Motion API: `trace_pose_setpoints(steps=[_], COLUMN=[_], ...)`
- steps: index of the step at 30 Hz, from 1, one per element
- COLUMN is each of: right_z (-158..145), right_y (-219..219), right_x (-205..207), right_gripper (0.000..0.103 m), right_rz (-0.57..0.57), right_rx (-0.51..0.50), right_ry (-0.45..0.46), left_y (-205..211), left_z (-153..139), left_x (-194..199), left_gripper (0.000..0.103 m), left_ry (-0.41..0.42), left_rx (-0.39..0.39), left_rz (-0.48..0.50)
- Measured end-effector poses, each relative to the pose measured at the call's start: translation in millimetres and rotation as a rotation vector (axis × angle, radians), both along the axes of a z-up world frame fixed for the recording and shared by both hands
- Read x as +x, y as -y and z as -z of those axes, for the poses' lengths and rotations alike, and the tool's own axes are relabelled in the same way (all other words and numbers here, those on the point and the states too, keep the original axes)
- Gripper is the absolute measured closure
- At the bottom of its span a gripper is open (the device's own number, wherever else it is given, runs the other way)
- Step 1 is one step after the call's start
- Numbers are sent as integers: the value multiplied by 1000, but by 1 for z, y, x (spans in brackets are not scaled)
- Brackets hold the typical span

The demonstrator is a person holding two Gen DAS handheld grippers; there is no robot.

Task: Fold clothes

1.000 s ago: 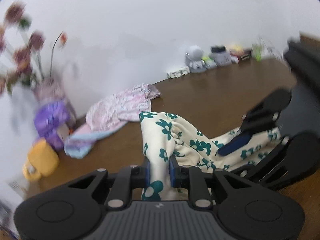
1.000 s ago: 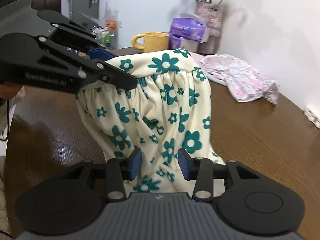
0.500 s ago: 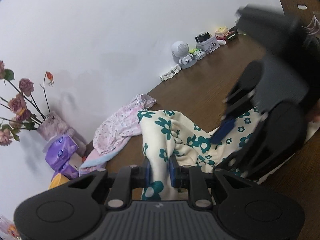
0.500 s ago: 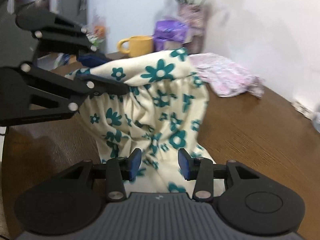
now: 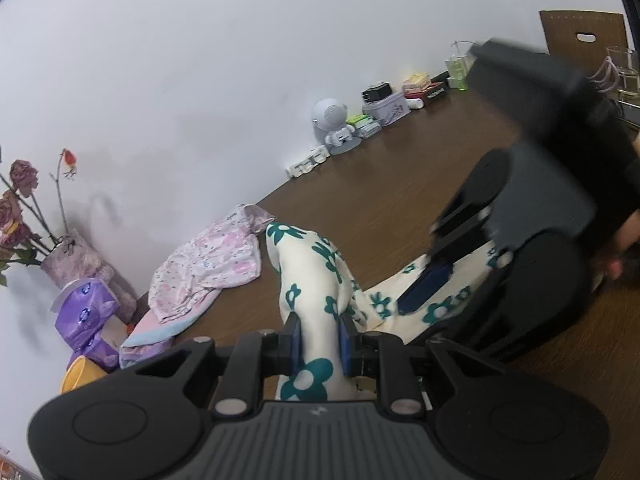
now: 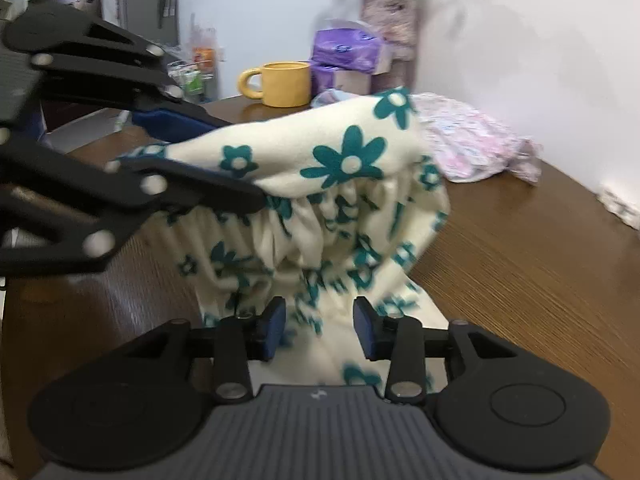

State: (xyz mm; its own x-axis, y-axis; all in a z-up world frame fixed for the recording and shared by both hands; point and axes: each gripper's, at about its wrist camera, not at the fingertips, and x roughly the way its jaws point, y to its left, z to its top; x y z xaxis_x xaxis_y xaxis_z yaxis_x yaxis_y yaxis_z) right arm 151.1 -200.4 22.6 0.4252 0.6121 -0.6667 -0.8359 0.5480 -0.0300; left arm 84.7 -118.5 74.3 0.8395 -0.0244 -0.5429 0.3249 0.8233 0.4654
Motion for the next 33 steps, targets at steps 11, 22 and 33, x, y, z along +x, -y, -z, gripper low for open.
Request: trace_pose_setpoints(steps=[11,22,33], right_z=[-5,16,22], right_y=[103,152,152], right_x=[-35,-45,-46], right_gripper=[60,60,55], right_rz=[272,391,381], right_rx=[65,138,150], right_ry=[-1,-52,-61], left_y=[45,76,91], left_z=[18,29,50], left_x=[6,-3,-7], left_gripper=[86,89,89], left_ry=[-47,-3,-14], left_rx=[-9,38,105], left_rz=[80,128,194])
